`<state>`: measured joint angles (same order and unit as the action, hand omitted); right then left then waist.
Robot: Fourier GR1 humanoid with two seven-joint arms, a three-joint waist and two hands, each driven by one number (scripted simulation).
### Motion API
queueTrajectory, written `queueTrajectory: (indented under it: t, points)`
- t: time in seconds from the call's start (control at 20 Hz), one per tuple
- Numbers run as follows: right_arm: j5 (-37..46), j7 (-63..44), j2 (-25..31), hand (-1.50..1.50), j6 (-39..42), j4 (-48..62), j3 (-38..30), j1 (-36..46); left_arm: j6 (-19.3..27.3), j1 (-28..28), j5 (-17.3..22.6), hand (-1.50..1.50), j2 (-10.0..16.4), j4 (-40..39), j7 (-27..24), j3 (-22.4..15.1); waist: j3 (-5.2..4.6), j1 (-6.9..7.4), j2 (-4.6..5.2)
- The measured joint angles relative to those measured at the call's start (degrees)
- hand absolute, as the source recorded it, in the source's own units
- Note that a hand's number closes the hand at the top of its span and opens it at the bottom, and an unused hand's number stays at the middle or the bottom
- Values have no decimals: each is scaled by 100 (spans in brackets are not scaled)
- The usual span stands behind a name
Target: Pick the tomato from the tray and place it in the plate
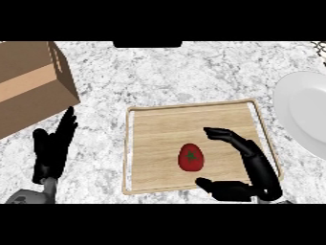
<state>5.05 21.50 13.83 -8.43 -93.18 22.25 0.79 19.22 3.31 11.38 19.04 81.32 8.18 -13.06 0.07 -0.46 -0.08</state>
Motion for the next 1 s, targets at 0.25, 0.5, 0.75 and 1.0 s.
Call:
queueTrajectory:
  t: [0.25,0.5,0.75,1.0]
  points:
    - [1075,-516,656,-150,-61,-252,222,41,23,-39,-92,0,-35,-12,63,-37,-12,11,-10]
    - [2039,-1849,994,-150,202,-663,431,506,-53,48,-96,0,-11,-6,167,18,-18,30,-10]
    - [2376,-3239,1197,-150,1197,-1067,707,968,15,-48,-225,0,-102,106,167,-60,-18,63,-10]
    - [2360,-4300,1008,-150,2190,-1130,1009,1381,9,35,-290,0,-196,41,221,-36,-15,70,1]
